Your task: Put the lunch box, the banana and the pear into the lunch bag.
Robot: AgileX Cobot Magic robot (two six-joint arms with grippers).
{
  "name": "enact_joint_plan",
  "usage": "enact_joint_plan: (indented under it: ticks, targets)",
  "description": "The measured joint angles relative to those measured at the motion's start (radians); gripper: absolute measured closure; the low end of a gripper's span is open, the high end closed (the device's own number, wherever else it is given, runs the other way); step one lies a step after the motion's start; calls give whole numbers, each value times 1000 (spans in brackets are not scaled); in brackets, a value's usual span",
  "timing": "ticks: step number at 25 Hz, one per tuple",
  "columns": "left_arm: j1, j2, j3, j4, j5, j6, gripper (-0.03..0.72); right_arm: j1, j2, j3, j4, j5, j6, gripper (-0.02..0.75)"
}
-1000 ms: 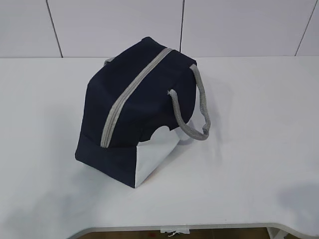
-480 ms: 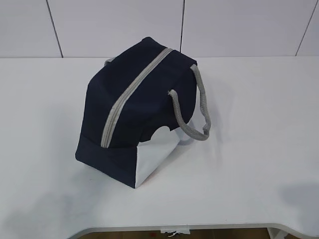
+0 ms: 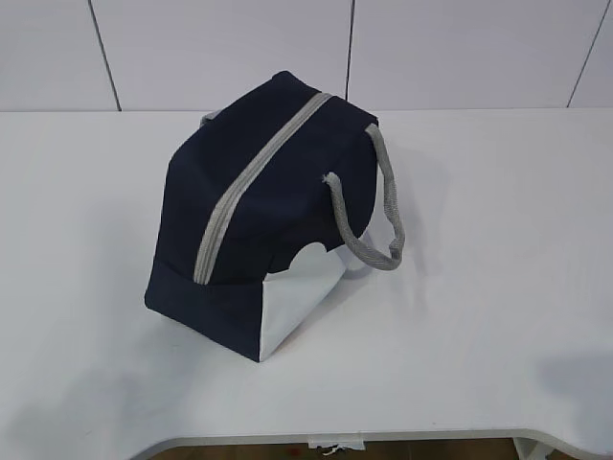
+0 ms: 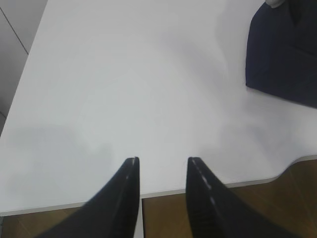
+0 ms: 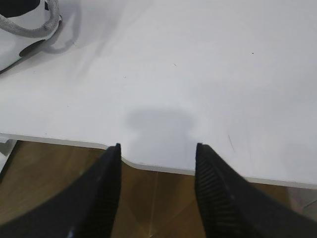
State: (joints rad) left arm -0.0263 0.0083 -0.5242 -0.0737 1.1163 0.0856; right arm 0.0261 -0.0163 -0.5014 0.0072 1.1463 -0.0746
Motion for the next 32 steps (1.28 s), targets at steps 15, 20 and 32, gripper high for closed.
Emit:
enact_joint_plan:
  ticks: [15,20,32]
  targets:
    - [20,0,0,0,0,0,447,0,0,0,0,0,0,355]
    - [106,0,0,0,0,0,447,0,0,0,0,0,0,355]
    - [128,0,0,0,0,0,447,0,0,0,0,-2,0,355]
